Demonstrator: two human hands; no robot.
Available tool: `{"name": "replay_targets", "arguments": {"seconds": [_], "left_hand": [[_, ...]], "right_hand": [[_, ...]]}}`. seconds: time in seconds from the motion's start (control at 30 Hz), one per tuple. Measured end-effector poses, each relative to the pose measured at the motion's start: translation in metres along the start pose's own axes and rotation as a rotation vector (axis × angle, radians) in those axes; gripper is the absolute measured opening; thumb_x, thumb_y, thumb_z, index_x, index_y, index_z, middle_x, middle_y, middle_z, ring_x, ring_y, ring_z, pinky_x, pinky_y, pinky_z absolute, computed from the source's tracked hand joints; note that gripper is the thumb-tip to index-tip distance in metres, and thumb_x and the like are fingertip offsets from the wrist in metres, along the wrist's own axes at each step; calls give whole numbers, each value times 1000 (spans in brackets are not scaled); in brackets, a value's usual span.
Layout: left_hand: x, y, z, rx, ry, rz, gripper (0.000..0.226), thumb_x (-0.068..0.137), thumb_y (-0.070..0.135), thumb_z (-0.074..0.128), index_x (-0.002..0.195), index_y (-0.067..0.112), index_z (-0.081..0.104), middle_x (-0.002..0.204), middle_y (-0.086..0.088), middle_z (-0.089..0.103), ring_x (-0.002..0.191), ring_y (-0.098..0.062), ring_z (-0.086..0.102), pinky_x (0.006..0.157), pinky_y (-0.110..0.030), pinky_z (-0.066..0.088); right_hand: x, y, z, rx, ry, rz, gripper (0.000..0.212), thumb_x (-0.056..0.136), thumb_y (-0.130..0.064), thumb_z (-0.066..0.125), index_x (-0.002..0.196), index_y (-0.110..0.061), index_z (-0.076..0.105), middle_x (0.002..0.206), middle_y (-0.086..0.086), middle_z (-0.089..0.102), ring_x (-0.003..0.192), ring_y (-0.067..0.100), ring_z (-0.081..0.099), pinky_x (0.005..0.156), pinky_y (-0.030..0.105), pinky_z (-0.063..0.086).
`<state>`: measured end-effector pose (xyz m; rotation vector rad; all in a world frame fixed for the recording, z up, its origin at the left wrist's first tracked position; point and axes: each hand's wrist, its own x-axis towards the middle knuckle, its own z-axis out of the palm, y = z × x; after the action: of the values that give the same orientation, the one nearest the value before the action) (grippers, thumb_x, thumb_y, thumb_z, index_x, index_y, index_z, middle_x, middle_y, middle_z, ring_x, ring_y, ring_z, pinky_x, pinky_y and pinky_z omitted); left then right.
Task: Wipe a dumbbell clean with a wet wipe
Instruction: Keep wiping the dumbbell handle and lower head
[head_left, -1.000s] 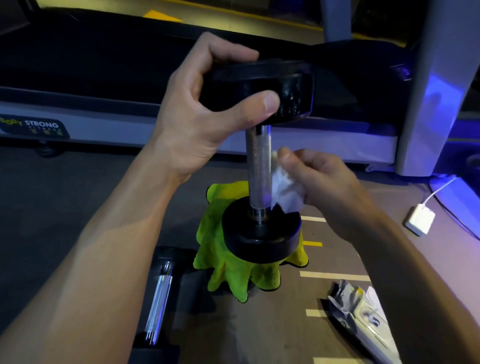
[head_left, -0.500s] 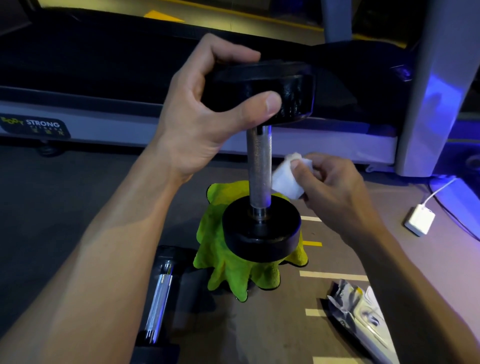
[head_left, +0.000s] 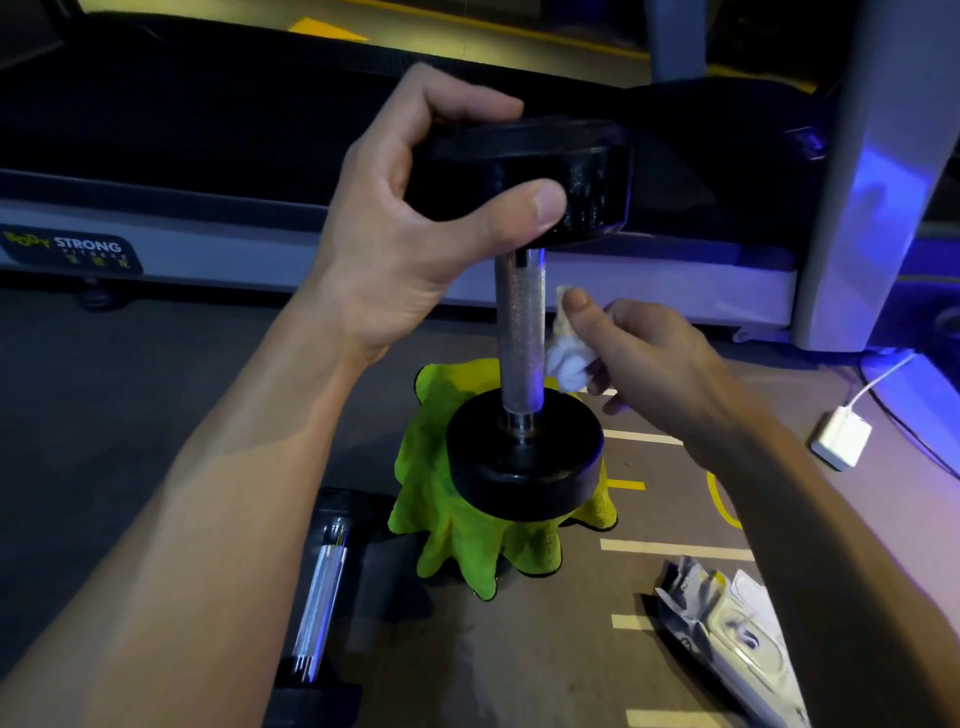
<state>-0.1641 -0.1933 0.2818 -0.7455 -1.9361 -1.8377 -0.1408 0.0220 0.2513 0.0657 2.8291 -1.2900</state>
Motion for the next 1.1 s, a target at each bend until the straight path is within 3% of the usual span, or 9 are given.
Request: {"name": "replay_targets", "arguments": {"seconds": [0.07,0.17,0.3,0.57,0.67,0.77,0.93,1.03,1.1], "left_hand": [[-1,0,1,-6,0,-5,46,83,30,81,118,12,58,114,5,63,105,-5,63,92,-26,52],[0,0,1,-8,-1,-5,46,83,30,81,118,12,58,114,3,62,105,-5,63,91,-26,52],[0,0,1,-6,1,-4,45,83,31,81,117,13,58,114,4,62,104,-5,62,91,-26,51],[-1,1,1,-8,-2,-8,44,82,31,82,116,16,58,116,2,63,107,-8,64,93,-29,54],[-1,2,0,-10,-2,-10,44,82,31,82,116,17,58,116,3,63,107,-9,64,93,-32,55],[-1,2,0,-6,4,-9,44,82,31,82,116,15,58,115,3,63,107,-9,64,94,-31,54],[-2,2,0,8,0,-5,46,82,31,83,117,14,58,116,2,64,110,-15,65,98,-40,57],[-2,3,1,7,-3,-3,47,82,30,83,118,13,58,116,3,63,109,-14,65,97,-36,56],[-2,3,1,5,-1,-7,48,82,31,83,118,12,58,115,2,63,108,-13,64,96,-34,55]], "right_hand": [[2,-1,1,-33,5,-3,54,99,-60,48,84,-11,64,81,11,72,81,31,67,76,50,60],[3,-2,-1,-218,82,-100,40,100,-48,56,80,-14,59,68,-2,63,65,6,56,57,14,42],[5,-5,-3,-303,158,-184,41,91,-30,73,59,-21,48,43,-10,48,51,-18,48,47,7,34],[8,-10,5,-169,124,-154,18,87,-34,75,90,-18,68,73,-13,67,69,0,62,57,13,44],[-4,-7,8,-103,18,-175,8,92,-24,66,99,-23,67,81,-4,74,76,12,70,69,35,57],[-20,-1,2,-85,-114,-251,33,91,-9,55,115,-28,65,93,-7,73,85,12,68,73,38,54],[-28,3,-6,136,-228,-207,46,77,-5,48,113,-23,70,97,8,77,90,37,70,85,65,55],[-28,-1,-7,319,-362,-153,44,84,10,45,112,-12,71,103,15,77,88,31,71,85,50,55],[-33,-1,-13,483,-497,-56,47,82,6,44,117,-9,72,115,15,76,107,26,72,101,41,52]]}}
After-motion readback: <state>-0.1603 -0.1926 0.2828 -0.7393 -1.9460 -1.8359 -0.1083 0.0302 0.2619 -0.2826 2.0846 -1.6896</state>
